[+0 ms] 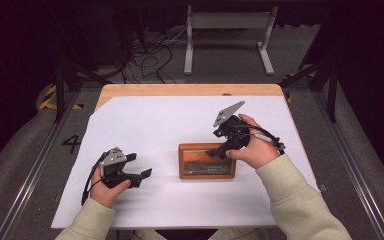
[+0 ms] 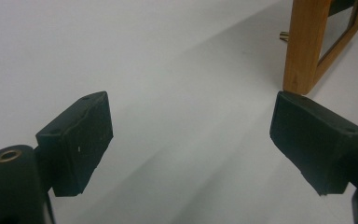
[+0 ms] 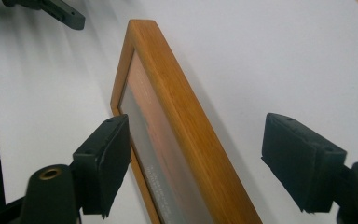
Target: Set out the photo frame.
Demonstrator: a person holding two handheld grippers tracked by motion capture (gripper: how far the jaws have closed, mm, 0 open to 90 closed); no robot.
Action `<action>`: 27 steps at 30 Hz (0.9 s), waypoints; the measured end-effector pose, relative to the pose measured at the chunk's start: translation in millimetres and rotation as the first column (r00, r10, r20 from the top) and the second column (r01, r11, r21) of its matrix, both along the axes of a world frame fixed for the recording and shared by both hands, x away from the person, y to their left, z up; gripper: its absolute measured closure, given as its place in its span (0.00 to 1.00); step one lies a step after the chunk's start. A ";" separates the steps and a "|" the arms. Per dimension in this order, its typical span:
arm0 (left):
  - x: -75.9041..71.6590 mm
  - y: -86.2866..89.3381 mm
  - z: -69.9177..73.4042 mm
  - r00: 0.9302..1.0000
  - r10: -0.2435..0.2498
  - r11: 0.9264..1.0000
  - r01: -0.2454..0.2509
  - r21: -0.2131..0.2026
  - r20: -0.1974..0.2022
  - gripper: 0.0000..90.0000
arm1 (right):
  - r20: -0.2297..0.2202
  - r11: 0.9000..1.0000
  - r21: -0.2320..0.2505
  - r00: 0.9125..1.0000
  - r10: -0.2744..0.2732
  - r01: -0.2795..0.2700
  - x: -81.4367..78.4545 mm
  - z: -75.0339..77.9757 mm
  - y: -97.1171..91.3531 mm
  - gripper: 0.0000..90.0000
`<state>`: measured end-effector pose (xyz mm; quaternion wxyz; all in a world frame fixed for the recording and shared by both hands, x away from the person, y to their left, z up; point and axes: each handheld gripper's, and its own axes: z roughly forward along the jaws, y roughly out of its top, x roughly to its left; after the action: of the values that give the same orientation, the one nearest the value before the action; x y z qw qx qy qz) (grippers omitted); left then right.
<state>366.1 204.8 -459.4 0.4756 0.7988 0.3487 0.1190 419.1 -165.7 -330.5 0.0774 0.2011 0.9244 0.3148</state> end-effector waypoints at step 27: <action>-2.9 -0.8 5.7 1.000 -0.001 1.000 0.001 -0.004 0.006 0.12 | 0.059 0.934 0.208 0.949 -0.310 0.292 -46.3 -0.5 -120.9 0.04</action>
<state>363.2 204.0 -453.7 0.4782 0.7978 0.3468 0.1205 372.8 -286.6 -331.0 0.1464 0.3324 0.8426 0.3976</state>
